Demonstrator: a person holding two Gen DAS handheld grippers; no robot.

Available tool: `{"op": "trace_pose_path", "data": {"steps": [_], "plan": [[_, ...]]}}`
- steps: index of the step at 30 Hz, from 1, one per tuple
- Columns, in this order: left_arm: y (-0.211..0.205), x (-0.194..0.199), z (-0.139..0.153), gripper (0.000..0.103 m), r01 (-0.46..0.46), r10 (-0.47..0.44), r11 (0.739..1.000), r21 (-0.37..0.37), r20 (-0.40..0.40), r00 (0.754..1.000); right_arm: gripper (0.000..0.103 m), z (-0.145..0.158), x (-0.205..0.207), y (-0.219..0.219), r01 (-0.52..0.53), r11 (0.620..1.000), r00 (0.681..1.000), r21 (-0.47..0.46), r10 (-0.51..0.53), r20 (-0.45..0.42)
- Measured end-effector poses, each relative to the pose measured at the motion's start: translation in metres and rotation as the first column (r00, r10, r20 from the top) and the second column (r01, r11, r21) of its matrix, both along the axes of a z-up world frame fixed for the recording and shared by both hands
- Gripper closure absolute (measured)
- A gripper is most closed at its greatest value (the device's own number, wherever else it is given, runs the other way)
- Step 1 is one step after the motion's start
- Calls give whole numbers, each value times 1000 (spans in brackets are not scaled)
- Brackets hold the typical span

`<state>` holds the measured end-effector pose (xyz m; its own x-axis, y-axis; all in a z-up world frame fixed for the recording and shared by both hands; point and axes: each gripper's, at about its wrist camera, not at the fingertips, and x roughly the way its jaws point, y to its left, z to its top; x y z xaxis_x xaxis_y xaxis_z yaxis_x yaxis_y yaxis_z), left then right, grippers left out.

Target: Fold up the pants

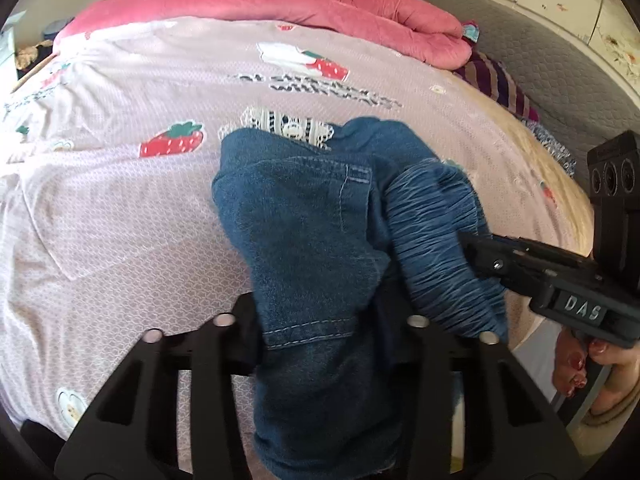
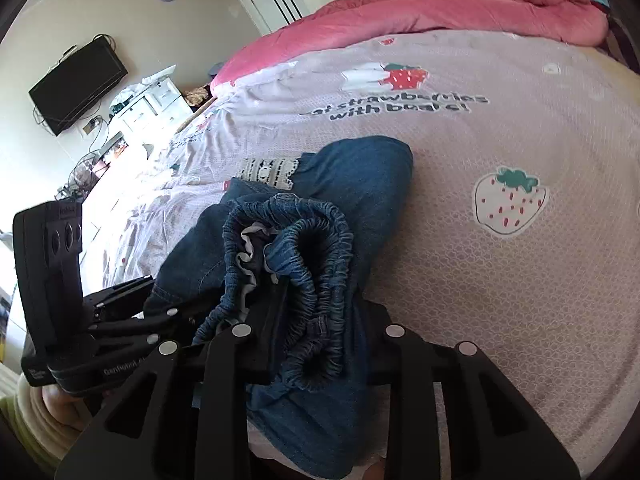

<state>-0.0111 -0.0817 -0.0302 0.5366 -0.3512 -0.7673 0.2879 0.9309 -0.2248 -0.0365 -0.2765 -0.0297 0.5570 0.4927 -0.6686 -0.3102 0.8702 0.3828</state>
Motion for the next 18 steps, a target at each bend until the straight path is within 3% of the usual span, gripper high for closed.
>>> {"op": "trace_pose_path", "data": {"steps": [4, 18], "plan": [[2, -3, 10, 79, -1, 1, 1000, -20, 24, 1000, 79, 12, -4, 4, -24, 1000, 999, -4, 24, 42], [6, 10, 51, 79, -16, 18, 1000, -19, 116, 993, 79, 53, 13, 15, -57, 998, 985, -32, 62, 159]]}}
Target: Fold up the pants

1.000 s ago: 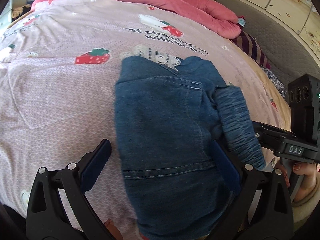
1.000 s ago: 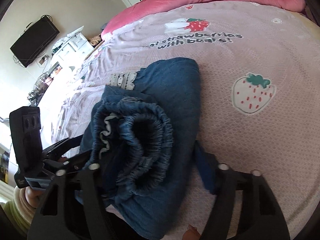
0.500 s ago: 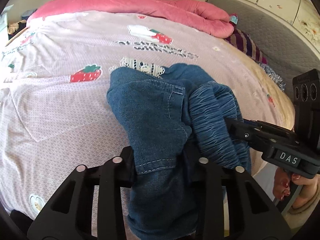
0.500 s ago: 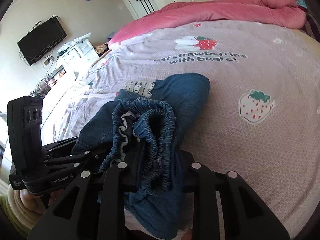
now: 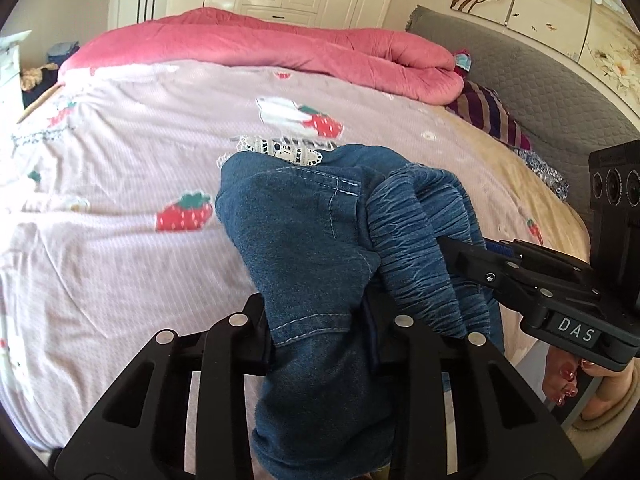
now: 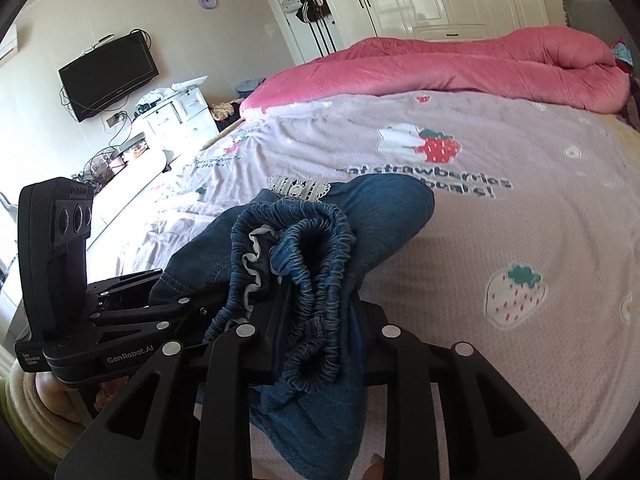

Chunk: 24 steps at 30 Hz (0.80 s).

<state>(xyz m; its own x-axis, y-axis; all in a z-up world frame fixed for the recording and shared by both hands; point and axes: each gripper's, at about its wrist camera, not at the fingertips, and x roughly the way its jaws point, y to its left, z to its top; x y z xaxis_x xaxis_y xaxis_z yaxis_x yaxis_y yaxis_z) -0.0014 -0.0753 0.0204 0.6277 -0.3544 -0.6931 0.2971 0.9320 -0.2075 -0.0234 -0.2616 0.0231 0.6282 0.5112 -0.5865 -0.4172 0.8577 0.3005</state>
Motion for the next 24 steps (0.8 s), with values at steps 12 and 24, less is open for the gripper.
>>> {"op": "trace_pose_path", "data": {"steps": [12, 24], "plan": [[6, 32, 20, 79, -27, 27, 1000, 6, 37, 999, 79, 18, 36, 9, -12, 1000, 999, -5, 12, 44], [7, 69, 18, 79, -29, 28, 999, 17, 27, 999, 79, 14, 73, 16, 13, 1000, 1000, -18, -13, 19]]}}
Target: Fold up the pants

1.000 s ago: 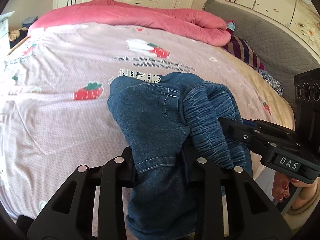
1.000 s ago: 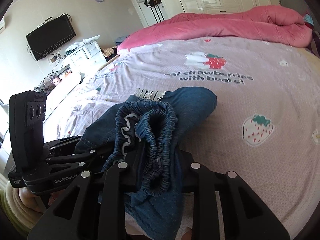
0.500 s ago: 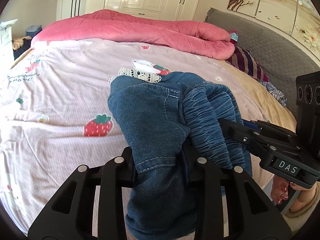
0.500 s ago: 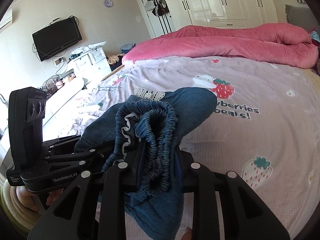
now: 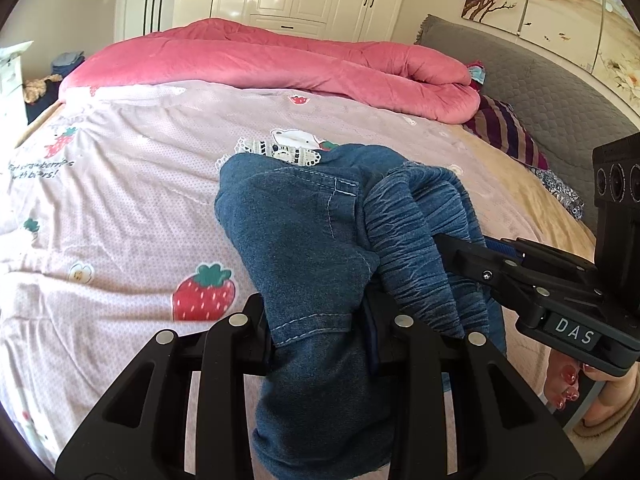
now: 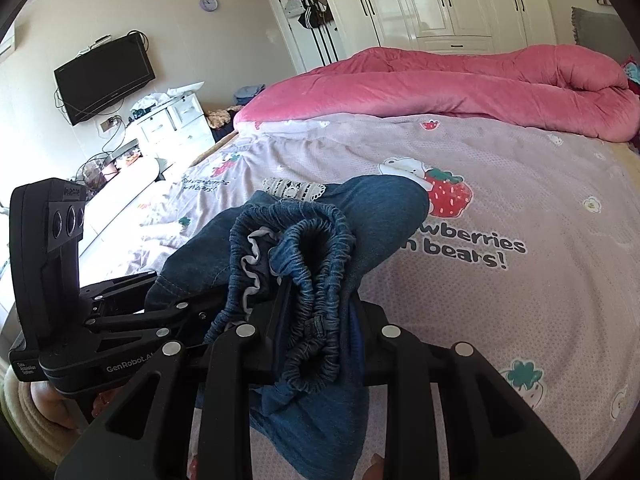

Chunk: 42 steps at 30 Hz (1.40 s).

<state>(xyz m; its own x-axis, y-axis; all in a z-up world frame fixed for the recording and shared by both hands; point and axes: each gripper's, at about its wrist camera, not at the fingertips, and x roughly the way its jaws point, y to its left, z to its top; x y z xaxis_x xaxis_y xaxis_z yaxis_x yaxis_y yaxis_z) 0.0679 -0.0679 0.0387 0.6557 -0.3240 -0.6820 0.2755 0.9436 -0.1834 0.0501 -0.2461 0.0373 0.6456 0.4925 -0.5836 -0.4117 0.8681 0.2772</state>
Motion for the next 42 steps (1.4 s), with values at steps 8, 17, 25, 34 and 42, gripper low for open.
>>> {"op": "trace_pose_path", "data": {"steps": [8, 17, 25, 34, 42], "plan": [[-2, 23, -11, 79, 4, -4, 1000, -10, -22, 1000, 79, -9, 21, 2, 23, 999, 999, -24, -24, -24], [-1, 39, -32, 79, 1, -2, 1000, -16, -64, 998, 79, -28, 38, 6, 38, 998, 996, -41, -41, -81], [0, 47, -51, 79, -10, 8, 1000, -20, -98, 995, 79, -45, 48, 11, 42, 997, 992, -63, -49, -120], [4, 44, -58, 78, -21, 19, 1000, -19, -108, 994, 78, -56, 57, 7, 64, 996, 983, -68, -75, -167], [6, 42, -62, 70, -26, 24, 1000, -14, -113, 993, 57, -62, 58, 1, 115, 987, 972, -109, -135, -192]]}}
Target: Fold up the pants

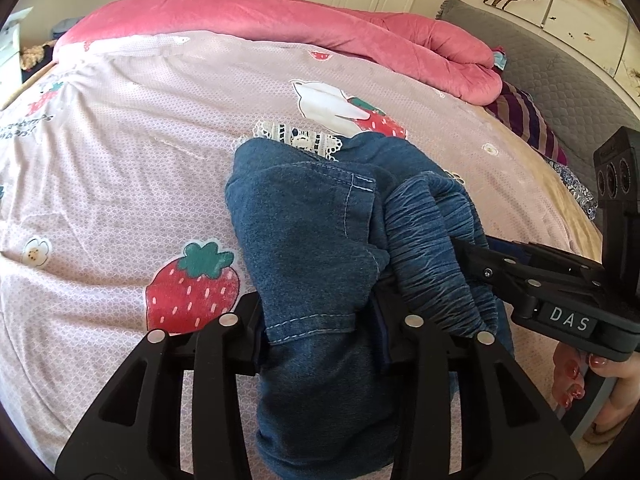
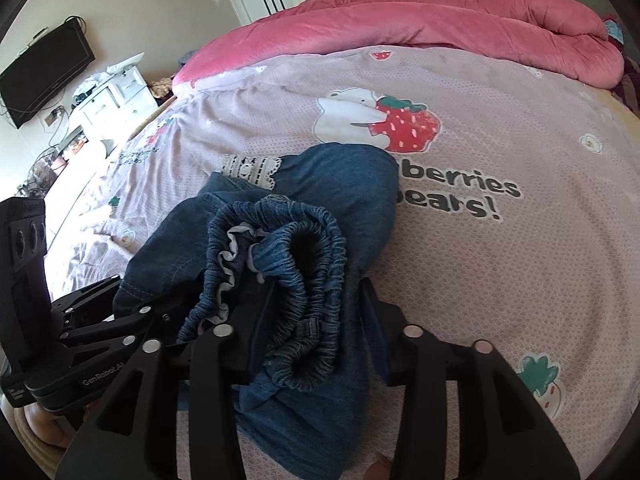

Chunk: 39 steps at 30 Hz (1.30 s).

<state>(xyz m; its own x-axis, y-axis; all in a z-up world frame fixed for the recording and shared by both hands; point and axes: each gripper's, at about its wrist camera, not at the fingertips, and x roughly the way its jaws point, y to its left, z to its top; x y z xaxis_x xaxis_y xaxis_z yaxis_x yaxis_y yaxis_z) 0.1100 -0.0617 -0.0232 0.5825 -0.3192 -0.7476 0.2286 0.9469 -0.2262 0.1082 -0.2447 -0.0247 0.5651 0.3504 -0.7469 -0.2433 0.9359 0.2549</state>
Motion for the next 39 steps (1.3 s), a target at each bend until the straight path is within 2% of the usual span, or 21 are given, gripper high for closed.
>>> {"op": "trace_pose_path", "data": {"steps": [7, 10, 13, 21, 27, 29, 33, 35, 39], "plan": [[3, -2, -1, 62, -10, 10, 1000, 2, -5, 1000, 43, -10, 4, -7, 37, 999, 999, -32, -38, -17], [4, -4, -2, 58, -15, 15, 1000, -2, -8, 1000, 30, -16, 7, -12, 62, 997, 998, -44, -63, -24], [5, -5, -2, 56, -18, 18, 1000, -2, -7, 1000, 29, -17, 8, -16, 67, 997, 997, -24, -68, -37], [8, -9, 5, 51, -30, 30, 1000, -1, 4, 1000, 28, 4, -9, -20, 69, 998, 997, 4, -69, 24], [11, -18, 15, 44, -41, 41, 999, 0, 28, 999, 27, 23, -25, -27, 71, 997, 995, 24, -72, 69], [11, -20, 19, 42, -45, 45, 999, 0, 34, 998, 23, 27, -28, -29, 73, 997, 994, 15, -74, 80], [13, -24, 27, 39, -51, 51, 999, -2, 50, 997, 23, 31, -33, -31, 76, 997, 993, 14, -77, 91], [13, -24, 29, 31, -52, 52, 999, 0, 50, 997, 20, 32, -35, -32, 79, 997, 992, 14, -80, 94], [13, -26, 31, 26, -56, 55, 998, 5, 56, 997, 14, 34, -36, -33, 85, 996, 991, 20, -87, 99]]}}
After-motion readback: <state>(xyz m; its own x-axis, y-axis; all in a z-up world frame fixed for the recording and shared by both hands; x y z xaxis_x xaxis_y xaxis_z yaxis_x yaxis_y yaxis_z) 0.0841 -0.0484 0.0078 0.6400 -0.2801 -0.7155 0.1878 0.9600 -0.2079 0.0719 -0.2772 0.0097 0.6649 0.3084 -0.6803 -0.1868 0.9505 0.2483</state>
